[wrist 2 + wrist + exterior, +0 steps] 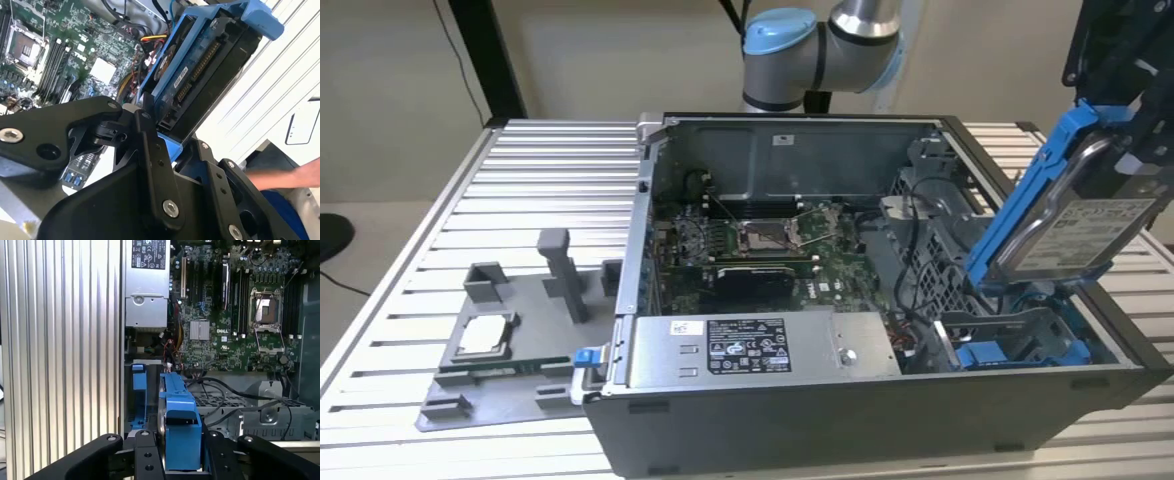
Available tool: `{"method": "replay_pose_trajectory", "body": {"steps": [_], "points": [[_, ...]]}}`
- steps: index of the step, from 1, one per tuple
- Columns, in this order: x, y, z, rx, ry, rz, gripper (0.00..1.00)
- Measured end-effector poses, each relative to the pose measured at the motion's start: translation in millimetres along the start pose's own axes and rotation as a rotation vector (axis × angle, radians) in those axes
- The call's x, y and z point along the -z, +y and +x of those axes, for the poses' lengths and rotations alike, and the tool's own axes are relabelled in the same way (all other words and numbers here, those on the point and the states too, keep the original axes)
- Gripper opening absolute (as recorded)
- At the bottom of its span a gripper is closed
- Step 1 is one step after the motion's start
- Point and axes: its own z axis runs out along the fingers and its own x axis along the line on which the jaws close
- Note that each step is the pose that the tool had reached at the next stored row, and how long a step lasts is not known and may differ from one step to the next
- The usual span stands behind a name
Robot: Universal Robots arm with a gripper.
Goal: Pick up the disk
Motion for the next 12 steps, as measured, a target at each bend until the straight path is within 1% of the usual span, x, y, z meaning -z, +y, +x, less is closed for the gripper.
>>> {"method": "replay_pose_trajectory", "body": {"steps": [4, 7, 12], "points": [[-1.5, 0.0, 0.7, -0.003, 0.0004, 0.0002, 0.00], [-4.1, 0.1, 2.9, -0.007, 0.0003, 0.0004, 0.00], [-7.8, -0.1, 10.8, -0.014, 0.0003, 0.0009, 0.00]]}}
